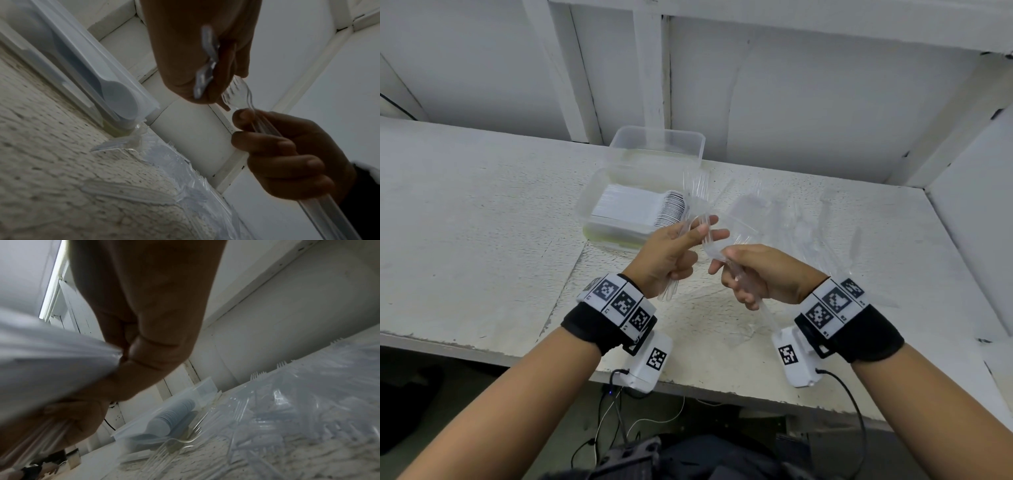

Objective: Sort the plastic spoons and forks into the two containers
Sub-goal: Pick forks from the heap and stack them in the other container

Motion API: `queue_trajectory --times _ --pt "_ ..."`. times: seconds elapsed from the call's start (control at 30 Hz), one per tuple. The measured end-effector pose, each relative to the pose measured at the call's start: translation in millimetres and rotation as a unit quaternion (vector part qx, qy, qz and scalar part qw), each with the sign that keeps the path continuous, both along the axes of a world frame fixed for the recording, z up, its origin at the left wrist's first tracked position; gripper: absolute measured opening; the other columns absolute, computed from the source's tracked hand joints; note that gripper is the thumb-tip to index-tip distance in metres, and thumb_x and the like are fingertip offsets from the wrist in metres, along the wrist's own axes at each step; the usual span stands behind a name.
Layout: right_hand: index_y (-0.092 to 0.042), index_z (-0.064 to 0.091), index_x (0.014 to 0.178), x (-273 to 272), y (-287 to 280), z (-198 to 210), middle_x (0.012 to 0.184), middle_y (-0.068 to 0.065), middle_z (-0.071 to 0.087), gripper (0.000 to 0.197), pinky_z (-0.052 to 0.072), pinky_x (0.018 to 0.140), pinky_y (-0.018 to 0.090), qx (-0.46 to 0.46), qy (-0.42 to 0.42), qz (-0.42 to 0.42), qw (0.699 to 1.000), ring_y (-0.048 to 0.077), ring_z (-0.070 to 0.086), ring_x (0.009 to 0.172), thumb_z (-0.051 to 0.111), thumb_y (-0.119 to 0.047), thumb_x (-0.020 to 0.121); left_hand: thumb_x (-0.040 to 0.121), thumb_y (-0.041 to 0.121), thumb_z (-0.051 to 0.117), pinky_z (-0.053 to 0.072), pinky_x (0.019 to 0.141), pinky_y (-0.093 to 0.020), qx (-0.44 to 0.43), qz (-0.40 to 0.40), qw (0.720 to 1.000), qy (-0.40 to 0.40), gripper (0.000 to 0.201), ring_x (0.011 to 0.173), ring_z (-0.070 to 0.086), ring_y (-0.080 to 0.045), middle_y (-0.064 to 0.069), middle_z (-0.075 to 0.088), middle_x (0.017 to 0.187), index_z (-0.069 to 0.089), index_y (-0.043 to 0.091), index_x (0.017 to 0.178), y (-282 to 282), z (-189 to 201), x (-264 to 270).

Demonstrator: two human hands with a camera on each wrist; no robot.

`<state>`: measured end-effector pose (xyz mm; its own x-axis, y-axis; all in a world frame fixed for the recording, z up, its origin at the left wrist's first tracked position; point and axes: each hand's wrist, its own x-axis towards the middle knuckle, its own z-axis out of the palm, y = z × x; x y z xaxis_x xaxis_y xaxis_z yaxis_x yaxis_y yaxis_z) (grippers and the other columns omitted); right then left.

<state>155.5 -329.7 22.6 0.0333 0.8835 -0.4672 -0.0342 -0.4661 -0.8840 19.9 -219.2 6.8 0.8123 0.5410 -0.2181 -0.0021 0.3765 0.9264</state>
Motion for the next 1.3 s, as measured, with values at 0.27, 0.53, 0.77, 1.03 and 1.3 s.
queue_trajectory --times 0.27,0.53,0.77,1.03,1.3 --pt "-0.011 0.054 0.089 -4.5 0.9 -6.6 0.049 -0.003 0.038 0.032 0.041 0.041 0.020 0.008 0.081 -0.065 0.995 0.007 0.036 0.037 0.034 -0.033 0.100 0.096 0.030 0.044 0.017 0.036 -0.016 0.036 0.018 0.999 0.016 0.028 0.036 0.023 -0.002 0.003 0.069 0.101 0.058 0.012 0.111 4.2 3.8 2.2" --pt "-0.015 0.061 0.103 -12.2 5.2 -12.2 0.061 -0.002 0.044 0.029 0.024 0.041 0.017 0.079 -0.115 -0.252 0.957 0.006 0.031 0.045 0.038 -0.032 0.100 0.100 0.041 0.034 0.020 0.043 -0.019 0.053 0.112 0.990 0.074 0.032 0.044 0.028 -0.004 0.003 0.042 0.072 0.054 0.017 0.106 -5.6 -13.1 7.2" --pt "-0.021 0.042 0.074 -31.4 27.6 -24.8 0.068 -0.004 0.040 0.029 0.030 0.054 0.023 0.059 -0.249 -0.288 0.923 0.008 0.035 0.058 0.027 -0.018 0.099 0.101 0.030 0.035 0.023 0.041 -0.016 0.058 0.145 0.985 0.072 0.027 0.041 0.031 -0.001 0.004 0.035 0.066 0.056 0.015 0.103 -16.4 -14.5 18.2" --pt "-0.003 0.055 0.107 -54.3 39.3 -29.8 0.098 0.011 0.059 0.025 0.048 0.080 0.033 0.097 -0.298 -0.293 0.903 0.024 0.057 0.092 0.035 -0.015 0.100 0.102 0.018 0.033 0.039 0.045 -0.014 0.060 0.157 0.983 0.071 0.025 0.051 0.047 -0.004 0.001 0.047 0.066 0.048 0.013 0.082 -25.6 -20.4 25.4" --pt "-0.009 0.056 0.119 -54.6 36.9 -34.6 0.107 0.018 0.057 0.029 0.045 0.077 0.026 0.111 -0.341 -0.296 0.885 0.024 0.057 0.095 0.036 -0.018 0.100 0.098 0.014 0.045 0.046 0.068 -0.022 0.038 0.139 0.989 0.042 0.025 0.061 0.058 -0.002 0.012 0.064 0.059 0.063 0.012 0.081 -26.3 -23.8 20.5"
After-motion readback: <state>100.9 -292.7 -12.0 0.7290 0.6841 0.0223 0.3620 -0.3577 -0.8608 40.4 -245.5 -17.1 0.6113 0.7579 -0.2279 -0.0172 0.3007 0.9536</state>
